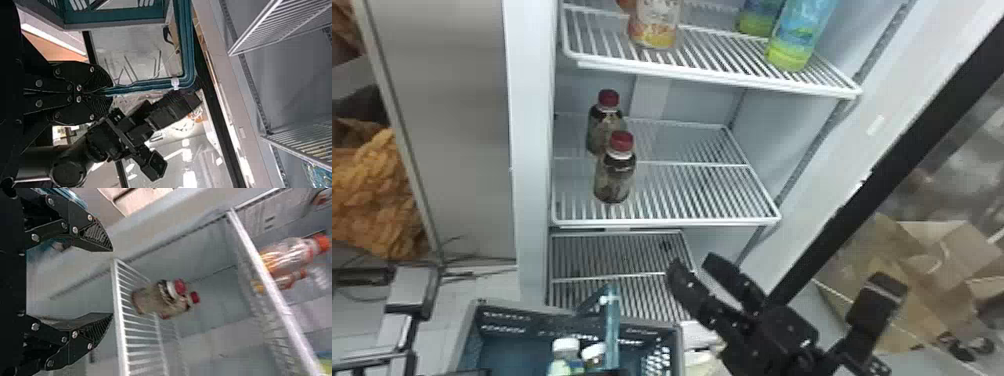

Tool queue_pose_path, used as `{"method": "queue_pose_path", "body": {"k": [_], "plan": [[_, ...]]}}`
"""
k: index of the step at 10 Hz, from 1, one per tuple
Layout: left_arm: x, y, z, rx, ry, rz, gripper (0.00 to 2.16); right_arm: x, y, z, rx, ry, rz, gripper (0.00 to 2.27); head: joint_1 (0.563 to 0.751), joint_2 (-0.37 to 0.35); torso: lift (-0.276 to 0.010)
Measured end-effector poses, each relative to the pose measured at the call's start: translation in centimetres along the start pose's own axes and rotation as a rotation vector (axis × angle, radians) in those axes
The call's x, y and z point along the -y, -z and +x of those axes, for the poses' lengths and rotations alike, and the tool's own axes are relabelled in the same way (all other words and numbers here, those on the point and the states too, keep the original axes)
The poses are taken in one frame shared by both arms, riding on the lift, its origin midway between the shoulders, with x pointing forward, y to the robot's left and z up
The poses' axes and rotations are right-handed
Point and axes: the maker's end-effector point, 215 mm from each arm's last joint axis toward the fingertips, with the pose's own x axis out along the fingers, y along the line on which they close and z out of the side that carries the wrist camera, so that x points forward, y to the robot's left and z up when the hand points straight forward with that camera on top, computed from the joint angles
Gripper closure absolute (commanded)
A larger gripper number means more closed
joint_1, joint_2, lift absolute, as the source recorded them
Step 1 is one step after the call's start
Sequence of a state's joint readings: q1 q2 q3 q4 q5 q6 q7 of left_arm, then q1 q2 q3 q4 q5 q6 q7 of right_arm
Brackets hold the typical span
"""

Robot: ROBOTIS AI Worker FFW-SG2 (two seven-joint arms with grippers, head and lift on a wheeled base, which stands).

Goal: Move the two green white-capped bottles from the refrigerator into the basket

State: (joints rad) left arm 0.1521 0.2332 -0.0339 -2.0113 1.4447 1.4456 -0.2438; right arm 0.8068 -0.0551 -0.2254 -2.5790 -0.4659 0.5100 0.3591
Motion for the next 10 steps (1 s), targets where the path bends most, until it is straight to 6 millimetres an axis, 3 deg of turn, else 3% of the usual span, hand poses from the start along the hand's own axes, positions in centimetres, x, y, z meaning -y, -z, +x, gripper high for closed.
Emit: {"method": "queue_pose_path", "body": {"k": [3,5,10], "plan": [[0.0,0.0,0.0,0.000,0.001,-0.001,1.16,1.3,-5.2,-1.0,0.195,0.061,-0.120,0.52,0.695,-0.350,-0.263],[0.1,0.1,0.1,0.000,0.006,-0.003,1.16,2.1,-6.6,-1.9,0.276,0.110,-0.146,0.52,0.695,-0.350,-0.263],[0.4,0.3,0.2,0.002,0.016,-0.008,1.16,3.4,-4.6,-2.9,0.268,0.189,-0.094,0.51,0.695,-0.350,-0.263]]}}
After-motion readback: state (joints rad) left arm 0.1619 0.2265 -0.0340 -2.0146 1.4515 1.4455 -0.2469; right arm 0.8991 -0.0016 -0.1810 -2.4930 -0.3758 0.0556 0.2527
